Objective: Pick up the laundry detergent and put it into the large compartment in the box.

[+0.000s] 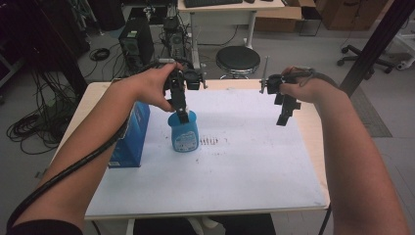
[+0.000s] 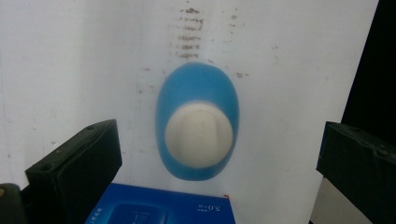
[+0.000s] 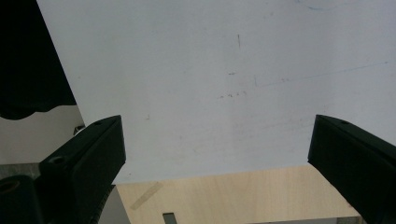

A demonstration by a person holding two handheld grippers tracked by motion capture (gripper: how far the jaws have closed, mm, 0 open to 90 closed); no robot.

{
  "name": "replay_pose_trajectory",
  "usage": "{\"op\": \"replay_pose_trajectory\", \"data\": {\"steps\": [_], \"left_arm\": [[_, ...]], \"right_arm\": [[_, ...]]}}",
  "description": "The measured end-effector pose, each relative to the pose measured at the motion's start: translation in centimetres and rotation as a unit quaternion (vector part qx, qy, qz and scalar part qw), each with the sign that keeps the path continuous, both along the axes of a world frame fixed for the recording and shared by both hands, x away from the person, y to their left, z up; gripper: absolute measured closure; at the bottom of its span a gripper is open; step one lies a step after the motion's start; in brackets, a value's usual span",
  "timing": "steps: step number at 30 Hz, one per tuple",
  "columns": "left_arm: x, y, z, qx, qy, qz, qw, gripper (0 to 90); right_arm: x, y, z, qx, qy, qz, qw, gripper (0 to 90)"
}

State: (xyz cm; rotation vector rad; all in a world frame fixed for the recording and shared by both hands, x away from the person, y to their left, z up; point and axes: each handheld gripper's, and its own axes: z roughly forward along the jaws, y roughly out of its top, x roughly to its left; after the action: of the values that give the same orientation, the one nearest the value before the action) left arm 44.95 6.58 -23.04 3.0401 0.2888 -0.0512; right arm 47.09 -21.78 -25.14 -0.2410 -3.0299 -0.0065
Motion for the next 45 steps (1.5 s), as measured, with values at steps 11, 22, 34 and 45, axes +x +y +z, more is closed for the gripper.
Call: {"op": "replay_pose_trajectory", "data": {"steps": [11, 22, 34, 45], "left_arm": [[-0.2, -0.1, -1.3, 0.009, -0.005, -0.006, 0.9999, 0.2], [-0.3, -0.2, -2.6, 0.010, -0.009, -0.002, 0.9999, 0.2], [-0.3, 0.0, -3.8, 0.017, -0.019, 0.000, 0.9997, 0.2], [-0.4, -0.4, -4.7, 0.025, -0.029, -0.010, 0.9992, 0.2]], "right_arm": [[0.0, 0.2, -0.1, -0.003, 0.001, -0.001, 1.0000, 3.9], [-0.1, 0.4, -0.2, -0.003, 0.001, 0.001, 1.0000, 3.9], [-0.1, 0.1, -0.7, 0.002, 0.006, -0.003, 1.0000, 3.9], [0.0, 0.3, -0.9, 0.002, 0.005, 0.001, 1.0000, 3.9]]}}
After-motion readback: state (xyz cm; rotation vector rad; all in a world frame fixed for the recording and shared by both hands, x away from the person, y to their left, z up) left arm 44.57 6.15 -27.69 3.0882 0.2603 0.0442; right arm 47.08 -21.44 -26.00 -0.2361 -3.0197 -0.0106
